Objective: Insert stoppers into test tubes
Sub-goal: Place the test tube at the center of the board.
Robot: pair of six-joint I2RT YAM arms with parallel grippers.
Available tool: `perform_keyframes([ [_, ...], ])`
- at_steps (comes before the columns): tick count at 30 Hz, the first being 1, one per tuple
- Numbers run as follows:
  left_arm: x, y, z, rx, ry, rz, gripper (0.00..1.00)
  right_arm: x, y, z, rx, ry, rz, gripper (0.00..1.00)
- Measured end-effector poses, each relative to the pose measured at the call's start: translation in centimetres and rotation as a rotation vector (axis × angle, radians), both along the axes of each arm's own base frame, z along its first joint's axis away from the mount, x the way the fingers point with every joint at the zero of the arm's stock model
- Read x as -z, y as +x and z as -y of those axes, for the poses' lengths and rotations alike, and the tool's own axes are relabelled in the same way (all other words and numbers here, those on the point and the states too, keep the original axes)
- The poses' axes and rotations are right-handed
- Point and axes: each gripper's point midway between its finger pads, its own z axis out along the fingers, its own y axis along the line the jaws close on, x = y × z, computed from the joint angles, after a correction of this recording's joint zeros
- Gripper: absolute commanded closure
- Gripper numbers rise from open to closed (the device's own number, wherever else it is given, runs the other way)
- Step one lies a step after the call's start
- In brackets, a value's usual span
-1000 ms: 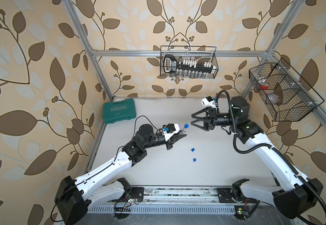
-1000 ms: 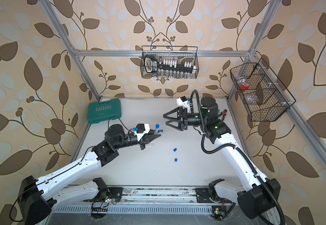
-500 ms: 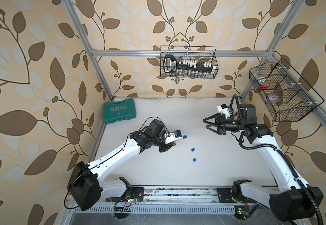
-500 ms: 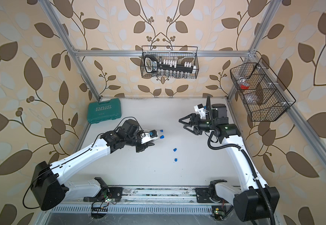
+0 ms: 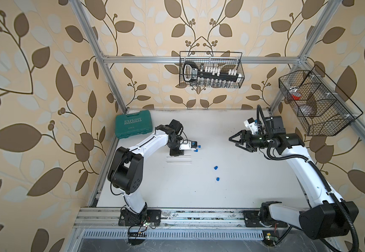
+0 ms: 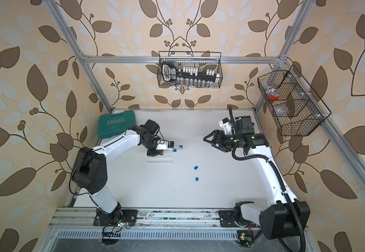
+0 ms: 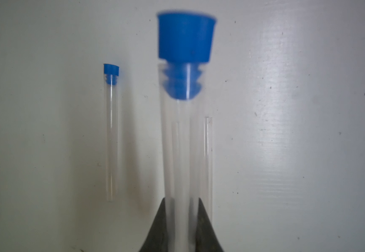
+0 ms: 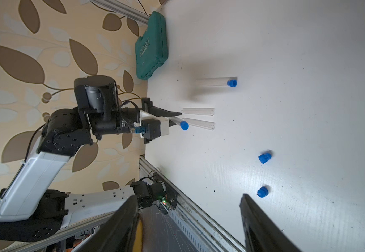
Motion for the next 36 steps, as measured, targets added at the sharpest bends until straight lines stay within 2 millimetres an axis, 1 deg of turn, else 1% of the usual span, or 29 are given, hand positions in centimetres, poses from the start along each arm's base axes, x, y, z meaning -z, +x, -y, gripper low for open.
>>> perform_keyframes([
  [2,0.8,1.0,-0.1,0.011,0.027,-0.012,1.00,0.1,-0.1,0.0,-0.002,-0.002,-0.001,0.28],
  [5,2.3,2.0,-0.1,0.022,0.060,-0.020,1.00,0.1,-0.1,0.0,-0.002,-0.005,-0.004,0.29],
  [8,3.5,2.3,-0.5,0.026,0.095,-0.021,1.00,0.1,-0.1,0.1,-0.001,-0.006,-0.004,0.29],
  [15,4.8,2.8,-1.0,0.025,0.137,-0.021,1.00,0.4,-0.2,0.1,-0.001,-0.006,-0.012,0.29],
  [22,6.5,3.4,-1.7,0.012,0.190,-0.022,1.00,0.9,-0.3,0.1,-0.001,-0.006,-0.024,0.30],
  [28,7.0,4.8,-1.5,0.002,0.207,-0.002,1.00,1.3,-0.6,0.1,-0.001,-0.006,-0.033,0.30],
  [36,7.1,5.6,-1.3,-0.003,0.209,0.005,0.89,1.3,-0.7,0.0,-0.003,-0.003,-0.032,0.31],
])
